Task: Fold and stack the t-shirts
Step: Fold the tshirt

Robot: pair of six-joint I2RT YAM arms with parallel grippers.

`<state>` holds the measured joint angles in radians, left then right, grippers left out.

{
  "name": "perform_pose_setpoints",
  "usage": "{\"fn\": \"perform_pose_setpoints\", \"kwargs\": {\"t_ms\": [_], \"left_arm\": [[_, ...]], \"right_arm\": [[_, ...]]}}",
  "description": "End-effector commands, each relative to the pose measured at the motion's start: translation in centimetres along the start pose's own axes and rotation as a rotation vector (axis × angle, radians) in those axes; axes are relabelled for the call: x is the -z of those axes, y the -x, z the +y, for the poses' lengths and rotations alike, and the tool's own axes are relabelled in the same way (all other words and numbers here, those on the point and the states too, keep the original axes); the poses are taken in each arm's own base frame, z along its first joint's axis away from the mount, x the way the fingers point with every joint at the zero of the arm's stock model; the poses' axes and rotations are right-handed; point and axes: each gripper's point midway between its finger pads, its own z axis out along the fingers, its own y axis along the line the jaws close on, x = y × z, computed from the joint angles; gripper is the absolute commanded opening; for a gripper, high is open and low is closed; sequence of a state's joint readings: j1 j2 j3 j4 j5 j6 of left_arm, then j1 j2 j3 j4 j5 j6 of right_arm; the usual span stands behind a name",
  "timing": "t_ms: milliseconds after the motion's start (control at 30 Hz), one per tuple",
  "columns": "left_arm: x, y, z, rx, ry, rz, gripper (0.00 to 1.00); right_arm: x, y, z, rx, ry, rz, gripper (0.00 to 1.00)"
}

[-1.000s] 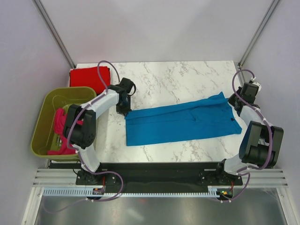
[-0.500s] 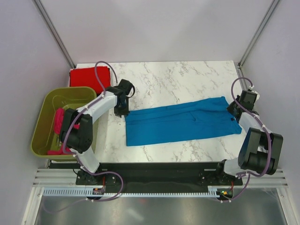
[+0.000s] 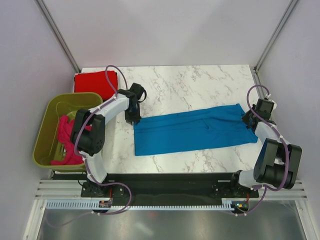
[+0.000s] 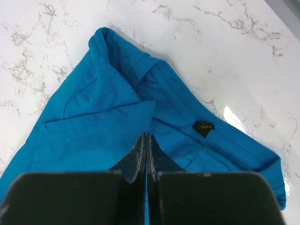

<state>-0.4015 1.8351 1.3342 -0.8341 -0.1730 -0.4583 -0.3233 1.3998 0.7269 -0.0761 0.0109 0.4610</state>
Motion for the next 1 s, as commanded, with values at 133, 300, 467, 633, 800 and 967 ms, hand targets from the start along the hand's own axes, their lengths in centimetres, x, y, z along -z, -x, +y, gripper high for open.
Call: {"fn": "perform_pose_setpoints", "kwargs": {"t_ms": [133, 300, 467, 633, 800, 967], "left_arm": [[0.4, 3.8, -1.3, 0.039, -0.029, -0.044, 0.33], [-0.3, 3.8, -1.8, 0.028, -0.046, -0.024, 0.31], [-1.3, 3.0, -2.0, 0.015, -0.05, 0.01, 0.22], [-1.4, 2.0, -1.7, 0.011, -0.047, 0.021, 0.19], [-1.0, 0.9, -1.6, 0.003, -0.048, 0.024, 0.18], [-0.8, -0.1, -1.6, -0.006, -0.042, 0.023, 0.17]], "right_arm": [[0.0, 0.9, 0.5, -0.011, 0.016, -0.02, 0.0], [-0.3, 0.7, 0.4, -0.012, 0.012, -0.013, 0.0], [-0.4, 1.0, 0.6, -0.014, 0.015, -0.015, 0.0], [-0.3, 1.4, 0.6, -0.016, 0.012, -0.025, 0.0], [-0.1, 1.8, 0.7, -0.015, 0.012, -0.034, 0.0], [0.2, 2.1, 0.7, -0.015, 0.007, -0.045, 0.0]]}}
